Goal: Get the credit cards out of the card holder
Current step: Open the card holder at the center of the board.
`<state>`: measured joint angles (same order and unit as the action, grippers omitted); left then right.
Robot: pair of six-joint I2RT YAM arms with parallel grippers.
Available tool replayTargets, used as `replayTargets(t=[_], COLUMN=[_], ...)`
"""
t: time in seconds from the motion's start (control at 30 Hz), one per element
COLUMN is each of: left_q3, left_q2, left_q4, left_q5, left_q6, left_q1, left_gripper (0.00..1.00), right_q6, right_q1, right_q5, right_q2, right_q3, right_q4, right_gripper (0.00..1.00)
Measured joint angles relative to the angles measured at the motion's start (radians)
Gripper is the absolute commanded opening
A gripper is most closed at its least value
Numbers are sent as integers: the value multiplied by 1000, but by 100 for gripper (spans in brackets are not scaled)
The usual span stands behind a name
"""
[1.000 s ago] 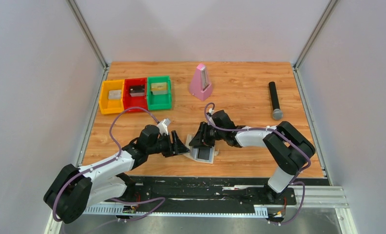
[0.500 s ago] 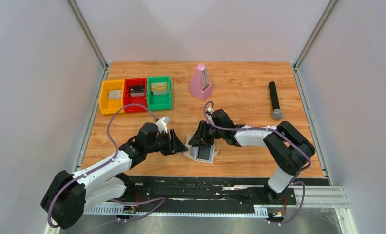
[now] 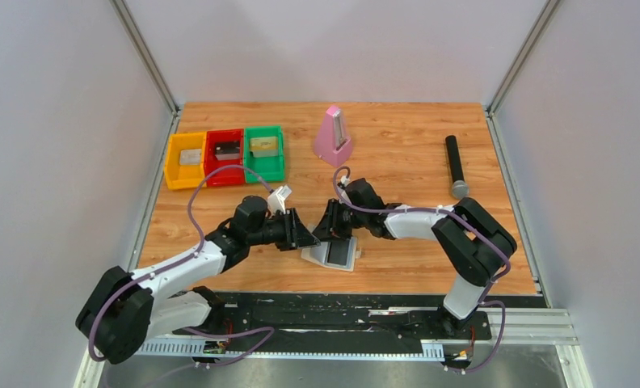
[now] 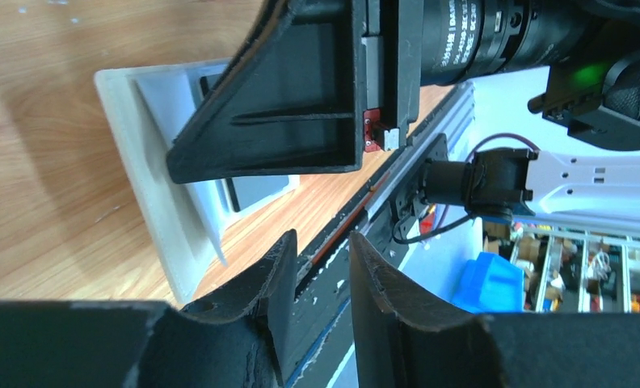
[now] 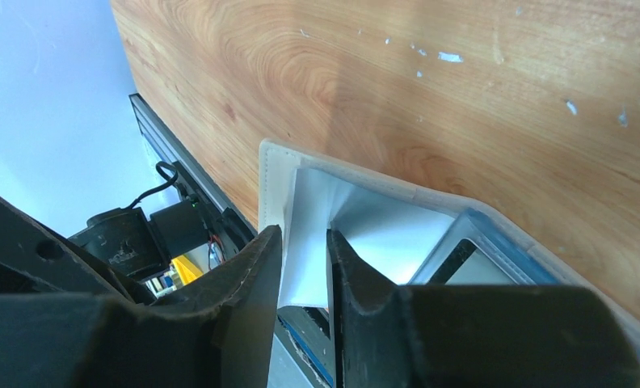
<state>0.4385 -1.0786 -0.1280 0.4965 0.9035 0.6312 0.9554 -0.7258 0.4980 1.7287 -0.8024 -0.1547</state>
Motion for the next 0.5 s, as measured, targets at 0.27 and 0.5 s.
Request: replayTargets(t=[0.27,0.5], left_q3=[0,0], left_q2=[-134,-238], left_q4=[-112,-146], left_q5=[58,48], left_q6=[-1,-17], left_q1=[40,48], left_gripper=[33,31], right_q6=[-31,-82], right_q1=[0,2], right_q5=[-28,-62], right_q2=[3,-16], right_q3=[-42,-59], right_q4=[66,163], right_gripper=[31,38])
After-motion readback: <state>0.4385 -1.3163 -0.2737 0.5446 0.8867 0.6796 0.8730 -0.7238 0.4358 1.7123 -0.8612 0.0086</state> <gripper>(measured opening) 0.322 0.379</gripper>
